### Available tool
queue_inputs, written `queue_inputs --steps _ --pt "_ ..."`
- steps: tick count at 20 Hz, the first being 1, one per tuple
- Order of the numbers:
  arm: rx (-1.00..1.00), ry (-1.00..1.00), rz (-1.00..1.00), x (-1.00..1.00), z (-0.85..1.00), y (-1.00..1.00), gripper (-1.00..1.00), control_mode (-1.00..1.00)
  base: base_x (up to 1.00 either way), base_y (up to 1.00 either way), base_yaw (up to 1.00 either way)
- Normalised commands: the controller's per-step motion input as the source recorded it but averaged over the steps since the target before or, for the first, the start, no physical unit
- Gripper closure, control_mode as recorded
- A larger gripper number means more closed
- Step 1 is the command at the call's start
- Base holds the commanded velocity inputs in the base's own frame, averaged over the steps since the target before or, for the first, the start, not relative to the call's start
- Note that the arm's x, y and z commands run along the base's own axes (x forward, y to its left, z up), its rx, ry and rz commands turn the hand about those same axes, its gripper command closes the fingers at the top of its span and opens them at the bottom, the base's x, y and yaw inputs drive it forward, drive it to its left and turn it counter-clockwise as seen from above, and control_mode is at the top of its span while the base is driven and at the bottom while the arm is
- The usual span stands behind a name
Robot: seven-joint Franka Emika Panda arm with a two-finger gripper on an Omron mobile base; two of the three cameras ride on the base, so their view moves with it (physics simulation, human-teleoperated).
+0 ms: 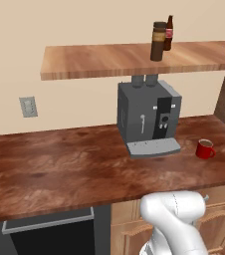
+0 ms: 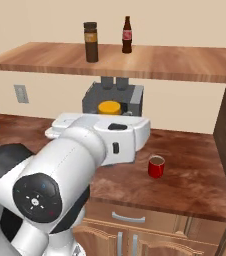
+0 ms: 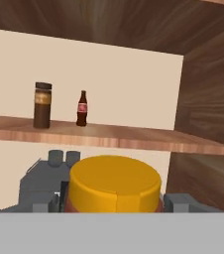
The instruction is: Pick the cinnamon and honey bottle from the shelves and place them next to the mug.
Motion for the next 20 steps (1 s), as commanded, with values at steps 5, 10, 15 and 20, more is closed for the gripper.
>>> queue_inputs --steps 5,10,15,20 --pt "0.0 0.0 0.0 -0.26 -0.46 0.0 1.0 -1.0 0.0 0.0 0.0" --pt "0.07 -0.04 0.0 -0.03 -0.62 0.0 1.0 -1.0 0.0 0.0 0.0" --pt "0.11 -0.06 0.0 0.0 -0.66 0.0 1.0 -1.0 0.0 0.0 0.0" --pt "0.11 -0.05 0.01 0.0 -0.72 0.0 1.0 -1.0 0.0 0.0 0.0"
